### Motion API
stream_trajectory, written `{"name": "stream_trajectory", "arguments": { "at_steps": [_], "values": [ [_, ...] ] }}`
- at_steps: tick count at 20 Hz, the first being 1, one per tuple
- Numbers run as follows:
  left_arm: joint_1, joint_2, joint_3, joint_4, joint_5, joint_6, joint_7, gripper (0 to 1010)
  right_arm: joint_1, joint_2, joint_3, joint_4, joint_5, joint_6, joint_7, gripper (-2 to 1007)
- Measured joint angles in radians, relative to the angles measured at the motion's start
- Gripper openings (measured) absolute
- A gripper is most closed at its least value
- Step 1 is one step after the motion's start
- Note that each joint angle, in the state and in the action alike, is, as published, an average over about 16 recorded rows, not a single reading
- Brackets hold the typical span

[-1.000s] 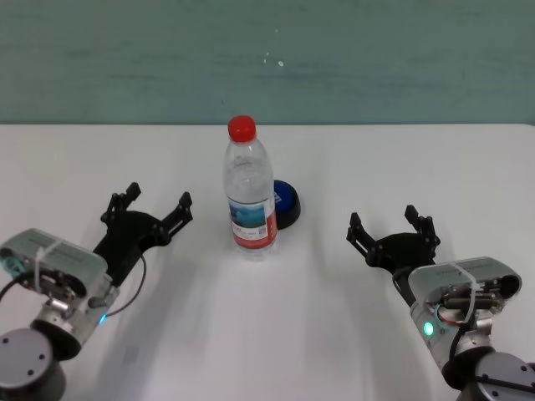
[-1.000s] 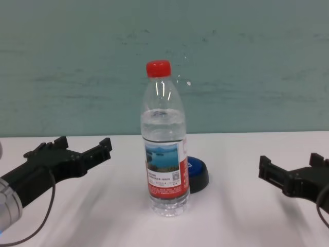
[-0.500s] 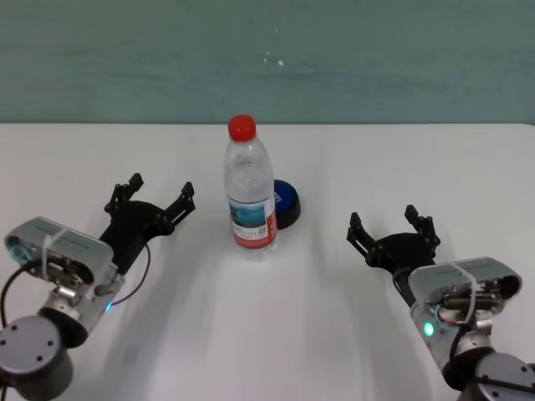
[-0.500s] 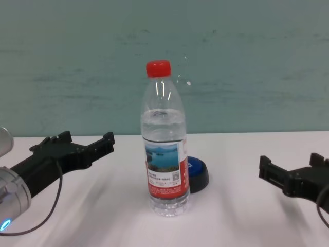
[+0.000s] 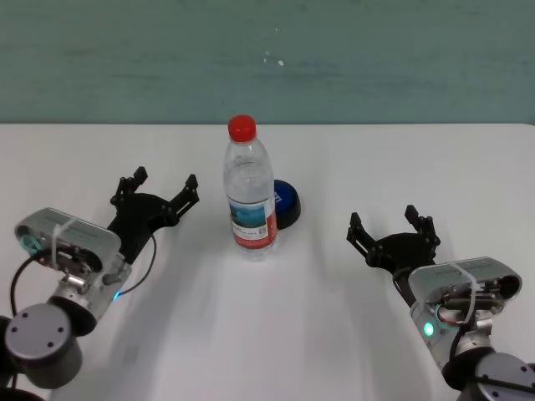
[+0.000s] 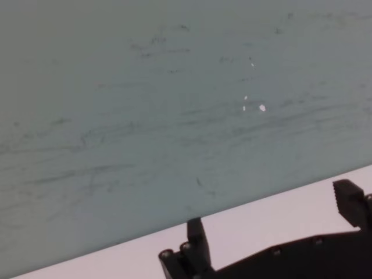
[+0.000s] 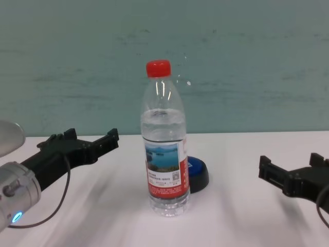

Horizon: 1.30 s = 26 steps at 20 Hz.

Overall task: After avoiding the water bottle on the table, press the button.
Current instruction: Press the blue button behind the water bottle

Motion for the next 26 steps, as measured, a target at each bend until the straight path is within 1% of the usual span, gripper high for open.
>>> {"name": "stream_trajectory", "arguments": {
  "at_steps": [8,21,26],
  "values": [
    [-0.049,-0.014,0.008,0.067,0.015,-0.020,0.005,1010,0.000,0.000,0.000,0.000,0.000,0.000,0.000,1004],
    [-0.133,-0.037,0.022,0.185,0.050,-0.060,0.016,1010,0.000,0.000,0.000,0.000,0.000,0.000,0.000,1004],
    [-0.162,-0.043,0.027,0.222,0.063,-0.077,0.018,1010,0.000,0.000,0.000,0.000,0.000,0.000,0.000,1004]
  ]
}}
